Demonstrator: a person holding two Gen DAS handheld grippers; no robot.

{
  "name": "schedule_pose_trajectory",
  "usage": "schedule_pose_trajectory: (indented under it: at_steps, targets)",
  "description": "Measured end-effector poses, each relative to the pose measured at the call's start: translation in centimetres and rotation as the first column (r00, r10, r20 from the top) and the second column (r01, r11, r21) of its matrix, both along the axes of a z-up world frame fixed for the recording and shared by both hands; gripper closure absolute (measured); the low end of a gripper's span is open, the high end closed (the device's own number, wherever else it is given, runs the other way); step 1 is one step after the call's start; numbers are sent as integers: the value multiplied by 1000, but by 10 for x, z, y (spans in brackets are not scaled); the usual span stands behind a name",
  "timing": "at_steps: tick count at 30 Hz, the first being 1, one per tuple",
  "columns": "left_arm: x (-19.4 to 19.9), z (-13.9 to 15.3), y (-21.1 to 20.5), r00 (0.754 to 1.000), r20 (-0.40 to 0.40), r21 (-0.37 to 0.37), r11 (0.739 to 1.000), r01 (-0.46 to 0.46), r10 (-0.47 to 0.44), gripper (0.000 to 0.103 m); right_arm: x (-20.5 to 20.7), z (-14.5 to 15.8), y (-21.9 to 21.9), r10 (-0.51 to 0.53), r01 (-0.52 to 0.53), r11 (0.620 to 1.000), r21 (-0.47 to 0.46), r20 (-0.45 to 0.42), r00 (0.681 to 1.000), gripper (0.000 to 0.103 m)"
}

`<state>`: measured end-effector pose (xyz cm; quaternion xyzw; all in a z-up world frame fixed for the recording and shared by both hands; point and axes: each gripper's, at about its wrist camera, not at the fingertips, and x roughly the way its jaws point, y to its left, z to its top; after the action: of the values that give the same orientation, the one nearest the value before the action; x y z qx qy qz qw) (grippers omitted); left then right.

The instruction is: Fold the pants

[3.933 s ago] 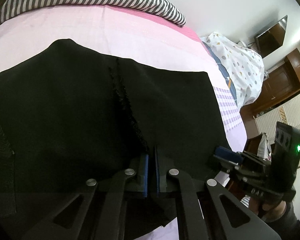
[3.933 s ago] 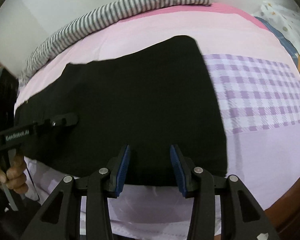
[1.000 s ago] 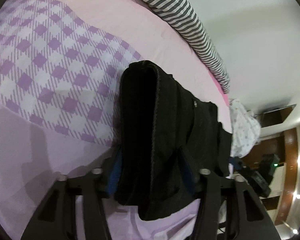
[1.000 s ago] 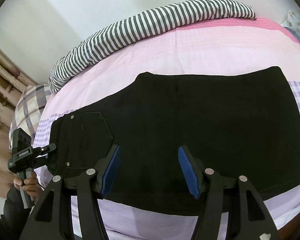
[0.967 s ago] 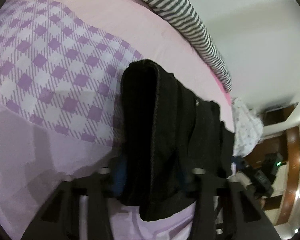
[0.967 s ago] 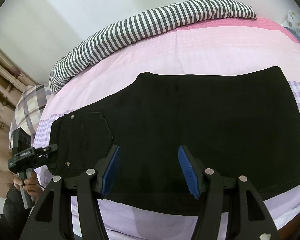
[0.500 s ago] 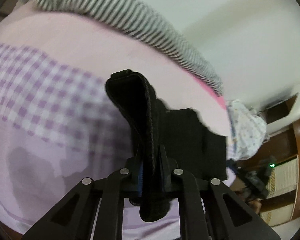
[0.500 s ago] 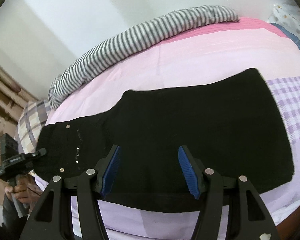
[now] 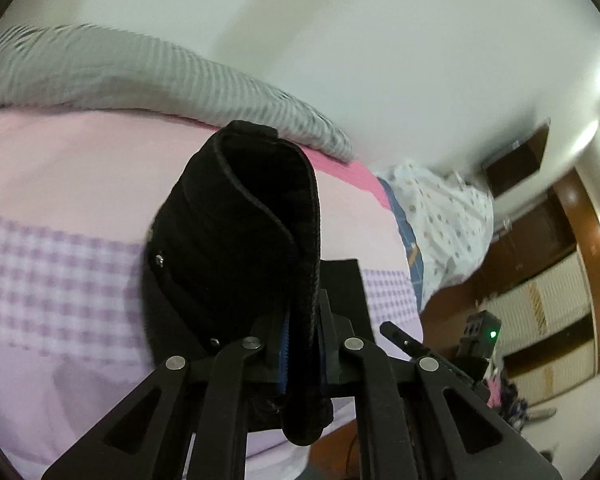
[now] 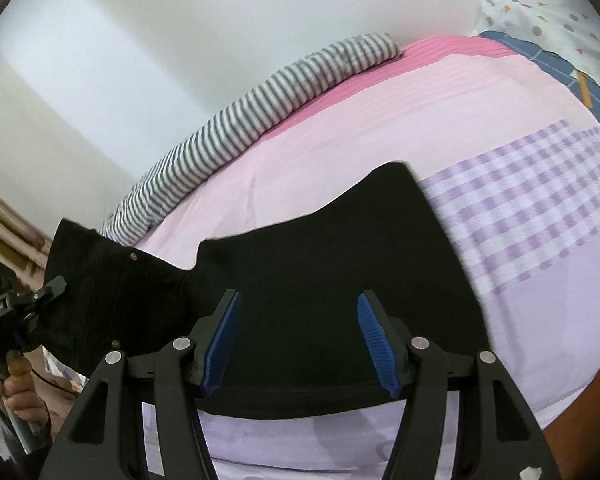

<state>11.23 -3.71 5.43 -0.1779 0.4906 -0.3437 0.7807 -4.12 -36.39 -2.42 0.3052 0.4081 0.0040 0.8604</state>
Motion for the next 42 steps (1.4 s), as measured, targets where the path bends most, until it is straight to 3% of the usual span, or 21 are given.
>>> schedule_pose_trajectory:
  at_steps: [9,15,19,23,24,29,33,36,42]
  targets:
    - [-4,-30,-151,985,-39,151,973,173,-169,93,-28,-10,-63,-79,79,996,50,9,997,45]
    - [-14,-75,-207,975,-69,294,930,220,-209,93,-36,-34,-77,-100,102,989,105,-19,995,45]
    - [-18,-91,-222,978,-55,342,917,208,-201,92,-36,-45,-80,-98,101,986,132,-30,995,45]
    - [-16,-95,-221,978,-59,332,920,206,-198,87,-34,-47,-78,-75,76,984,163,-13,997,45]
    - [-16,-96,-219,979,-61,315,926,206,-197,82,-32,-49,-77,-61,60,980,190,-2,998,44]
    - [-15,-95,-202,973,-86,233,946,227,-212,79,-20,-67,-68,25,-41,923,382,46,999,44]
    - [-25,-84,-187,967,-53,204,945,253,-248,77,-11,-73,-58,58,-69,924,376,40,998,44]
    - [-33,-74,-164,967,-4,235,940,249,-256,76,-8,-75,-56,62,-71,923,378,37,997,43]
    - [-32,-74,-94,986,36,296,944,145,-163,74,2,-78,-50,74,-77,927,367,22,997,38]
